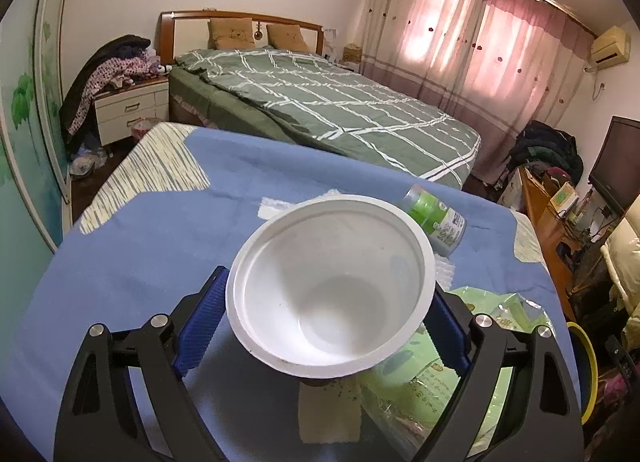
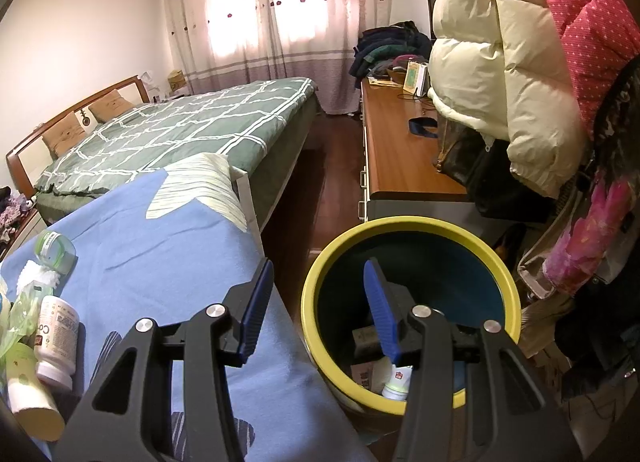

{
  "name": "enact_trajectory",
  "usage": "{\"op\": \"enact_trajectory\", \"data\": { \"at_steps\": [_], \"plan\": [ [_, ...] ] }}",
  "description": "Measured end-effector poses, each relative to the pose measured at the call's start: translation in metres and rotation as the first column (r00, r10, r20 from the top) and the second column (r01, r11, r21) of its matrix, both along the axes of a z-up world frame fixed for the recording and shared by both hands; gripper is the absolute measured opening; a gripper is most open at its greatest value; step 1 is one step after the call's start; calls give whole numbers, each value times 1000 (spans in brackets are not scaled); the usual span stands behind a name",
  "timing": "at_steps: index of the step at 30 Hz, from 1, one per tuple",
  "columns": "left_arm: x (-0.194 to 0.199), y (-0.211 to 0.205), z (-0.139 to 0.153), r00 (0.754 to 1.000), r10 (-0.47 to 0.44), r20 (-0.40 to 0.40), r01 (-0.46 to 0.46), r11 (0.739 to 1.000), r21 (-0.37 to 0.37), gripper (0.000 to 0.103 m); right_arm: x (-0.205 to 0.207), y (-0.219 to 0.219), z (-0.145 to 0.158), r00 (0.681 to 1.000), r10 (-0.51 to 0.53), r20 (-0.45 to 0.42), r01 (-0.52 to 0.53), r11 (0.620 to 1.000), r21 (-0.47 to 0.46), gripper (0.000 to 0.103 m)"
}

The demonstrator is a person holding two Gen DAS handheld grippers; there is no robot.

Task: Collect trash
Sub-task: 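Grasp the white plastic bowl with the left gripper, then carry the bowl over the yellow bin and release it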

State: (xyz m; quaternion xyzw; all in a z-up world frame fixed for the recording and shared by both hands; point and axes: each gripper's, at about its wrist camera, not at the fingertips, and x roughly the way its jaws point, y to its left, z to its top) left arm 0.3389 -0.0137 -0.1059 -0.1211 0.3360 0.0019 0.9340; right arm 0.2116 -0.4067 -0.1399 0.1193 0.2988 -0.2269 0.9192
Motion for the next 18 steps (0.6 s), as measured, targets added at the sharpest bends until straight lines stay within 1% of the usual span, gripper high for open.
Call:
{"op": "enact_trajectory", "data": {
  "at_steps": [3,6,11,13,16,18],
  "plan": [
    [-4,1,11,1000,-11,18,11,1000,-1,89,1,0,1,1000,4,0,-4,1000,1,45],
    [-7,2,22,999,-37,24,37,999,-17,89,0,1,1,1000,8,0,-8,1000,5,45],
    [-21,-10,41,996,-75,46,74,997,20,89,-2,-1,3,1000,4,11,-4,1000,5,45],
    [-30,-22,50,993,-107,53,105,994,38,89,-5,-3,6,1000,-2,15,2,1000,8,45],
    [-43,-46,62,985,-165,56,162,985,61,89,-14,-10,13,1000,10,22,-11,999,40,45],
    [-53,-66,67,976,-213,56,208,975,78,89,-23,-12,17,1000,29,14,-29,999,30,45]
  ]
}}
